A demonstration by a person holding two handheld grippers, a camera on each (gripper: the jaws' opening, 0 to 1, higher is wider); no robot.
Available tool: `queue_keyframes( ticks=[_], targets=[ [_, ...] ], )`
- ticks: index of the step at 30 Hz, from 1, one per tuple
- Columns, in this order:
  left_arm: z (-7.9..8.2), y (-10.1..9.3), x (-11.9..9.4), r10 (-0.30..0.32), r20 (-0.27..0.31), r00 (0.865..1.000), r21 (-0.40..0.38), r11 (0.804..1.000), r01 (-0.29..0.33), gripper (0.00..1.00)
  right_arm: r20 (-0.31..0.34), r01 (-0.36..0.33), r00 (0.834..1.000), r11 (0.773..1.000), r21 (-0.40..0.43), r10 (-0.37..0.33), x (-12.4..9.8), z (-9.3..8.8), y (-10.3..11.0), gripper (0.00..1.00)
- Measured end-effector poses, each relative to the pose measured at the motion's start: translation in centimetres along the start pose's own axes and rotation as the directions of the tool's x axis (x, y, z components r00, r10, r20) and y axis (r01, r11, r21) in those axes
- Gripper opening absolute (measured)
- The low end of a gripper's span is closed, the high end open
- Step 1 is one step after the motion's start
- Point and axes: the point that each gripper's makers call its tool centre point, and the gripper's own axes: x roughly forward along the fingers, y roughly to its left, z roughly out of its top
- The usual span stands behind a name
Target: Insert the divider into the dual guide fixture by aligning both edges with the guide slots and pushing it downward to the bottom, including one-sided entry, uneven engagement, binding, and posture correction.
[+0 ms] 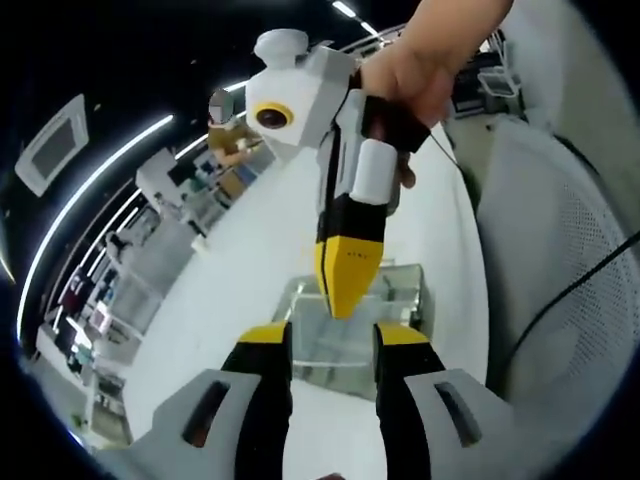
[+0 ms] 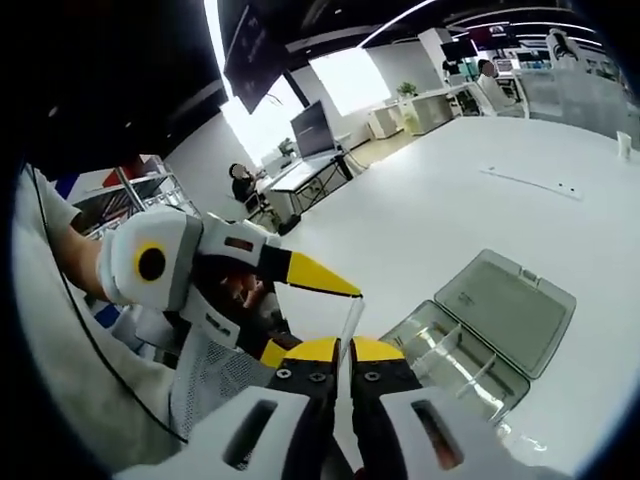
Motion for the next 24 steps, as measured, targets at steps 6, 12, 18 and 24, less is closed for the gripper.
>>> queue_keyframes(
  ticks=[6,12,18,24],
  targets=[
    [0.03,-0.01,0.05,0.002,-0.002,1.0,0.009,1.0,-0.002,0.29,-0.003,-0.001,1.0,1.0,0.007,0.001,-0.07,-0.11,-0.03,0.0],
    [0.04,-0.16,0.19,0.003,-0.005,1.0,0.019,1.0,-0.003,0.29,-0.014,-0.004,1.0,1.0,0.025,0.005,-0.09,-0.3,-0.09,0.0],
    [0.12,-0.3,0.21,0.005,-0.006,1.0,0.024,1.0,-0.004,0.29,-0.02,-0.005,1.0,1.0,0.026,0.005,-0.1,-0.48,-0.09,0.0],
    [0.14,-0.34,0.2,0.008,-0.002,1.0,0.021,1.0,-0.008,0.29,-0.02,-0.005,1.0,0.999,0.048,0.006,-0.16,-0.48,-0.04,0.0]
  ],
)
